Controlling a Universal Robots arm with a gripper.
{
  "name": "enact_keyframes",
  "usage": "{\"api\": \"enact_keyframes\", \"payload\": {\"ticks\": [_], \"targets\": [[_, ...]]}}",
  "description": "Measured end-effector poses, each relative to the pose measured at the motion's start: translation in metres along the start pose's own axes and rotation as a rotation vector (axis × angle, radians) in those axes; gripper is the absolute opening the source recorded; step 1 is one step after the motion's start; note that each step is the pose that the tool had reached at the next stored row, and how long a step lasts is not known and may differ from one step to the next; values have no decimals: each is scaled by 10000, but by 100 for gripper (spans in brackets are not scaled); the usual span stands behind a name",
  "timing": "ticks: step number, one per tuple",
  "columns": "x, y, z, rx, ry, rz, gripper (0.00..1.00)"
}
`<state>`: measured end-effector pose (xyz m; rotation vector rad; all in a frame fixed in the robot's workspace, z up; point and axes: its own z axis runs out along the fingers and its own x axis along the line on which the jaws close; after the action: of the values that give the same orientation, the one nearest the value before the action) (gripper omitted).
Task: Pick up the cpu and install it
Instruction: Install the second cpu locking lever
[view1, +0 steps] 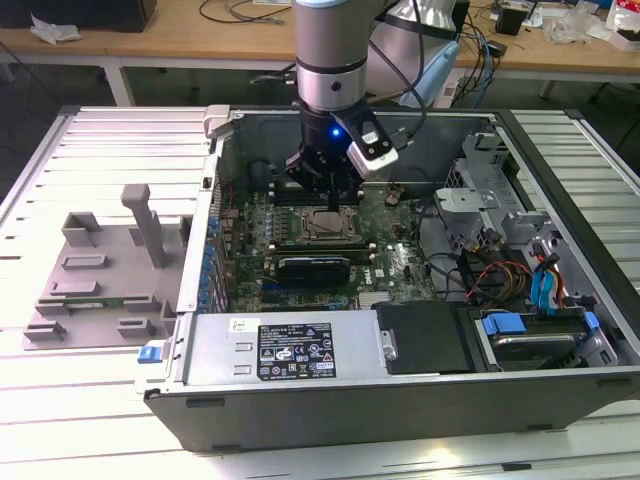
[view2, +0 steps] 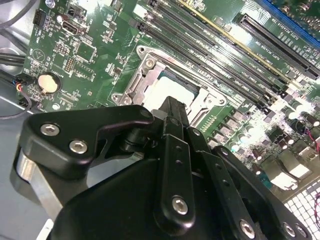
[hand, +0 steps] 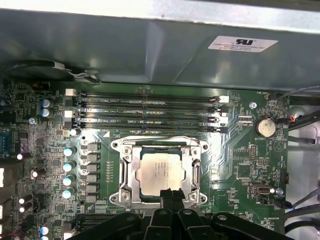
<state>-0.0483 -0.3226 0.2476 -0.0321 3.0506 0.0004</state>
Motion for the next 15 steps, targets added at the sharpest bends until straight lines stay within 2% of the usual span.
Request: {"api": "enact_keyframes", "payload": {"ticks": [5,15], "targets": [[0,-8,-7,3,1,1,11],[1,-82,-6,1,0,0,11]]}}
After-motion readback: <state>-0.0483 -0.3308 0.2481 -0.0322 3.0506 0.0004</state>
